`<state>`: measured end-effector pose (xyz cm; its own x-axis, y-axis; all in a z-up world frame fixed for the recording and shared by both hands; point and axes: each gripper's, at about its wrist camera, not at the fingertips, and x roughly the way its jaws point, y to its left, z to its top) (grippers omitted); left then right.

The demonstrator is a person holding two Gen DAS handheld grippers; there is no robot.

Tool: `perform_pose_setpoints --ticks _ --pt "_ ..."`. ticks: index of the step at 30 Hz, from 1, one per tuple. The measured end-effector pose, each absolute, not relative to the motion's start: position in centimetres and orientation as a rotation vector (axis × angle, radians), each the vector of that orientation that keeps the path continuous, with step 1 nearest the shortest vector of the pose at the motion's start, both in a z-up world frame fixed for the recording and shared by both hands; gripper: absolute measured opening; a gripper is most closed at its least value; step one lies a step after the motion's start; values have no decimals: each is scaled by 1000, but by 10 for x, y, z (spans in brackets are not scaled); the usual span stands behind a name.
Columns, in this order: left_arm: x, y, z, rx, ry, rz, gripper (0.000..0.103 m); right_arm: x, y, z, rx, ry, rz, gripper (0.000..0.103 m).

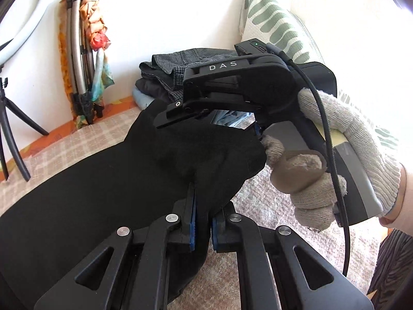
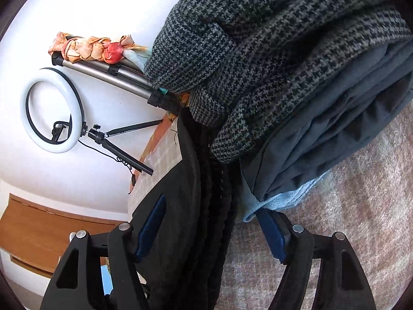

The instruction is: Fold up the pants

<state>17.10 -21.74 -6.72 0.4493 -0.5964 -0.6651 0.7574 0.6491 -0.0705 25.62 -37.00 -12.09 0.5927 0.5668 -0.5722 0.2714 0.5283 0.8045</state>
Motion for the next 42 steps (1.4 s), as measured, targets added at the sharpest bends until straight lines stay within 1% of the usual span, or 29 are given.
perform_pose_setpoints --ticks 2,3,4,5,6,7,8,10,18,20,21,29,35,42 --pt "171 -216 -66 236 720 -856 7 258 -373 -122 1057 956 209 71" --pt "171 -215 -66 227 722 -856 7 259 -374 -123 1067 959 198 66" --pt "171 -214 -66 222 723 -855 7 258 -375 -125 1077 962 187 59" --pt "170 -214 -66 218 723 -857 7 257 -377 -126 1084 965 179 55" --pt "169 -214 -67 219 721 -857 7 256 -379 -127 1089 970 172 49" --pt "168 -214 -66 218 719 -858 7 254 -381 -128 1092 980 161 40" --pt "167 -214 -66 215 718 -861 7 253 -382 -129 1104 984 156 37" --pt "164 -211 -65 209 712 -863 6 248 -384 -130 1132 992 160 33" --pt "158 -198 -59 183 703 -864 6 236 -380 -127 1162 1015 176 34" --pt "157 -194 -57 169 700 -866 6 239 -373 -119 1143 1007 186 26" --pt "157 -191 -55 162 699 -867 6 238 -371 -116 1150 990 220 15" --pt "150 -175 -50 117 684 -847 6 240 -341 -62 939 913 212 13" --pt "145 -151 -42 4 660 -814 6 247 -314 -30 893 867 248 13" --pt "141 -107 -27 -69 634 -762 6 266 -266 -4 834 866 298 13"
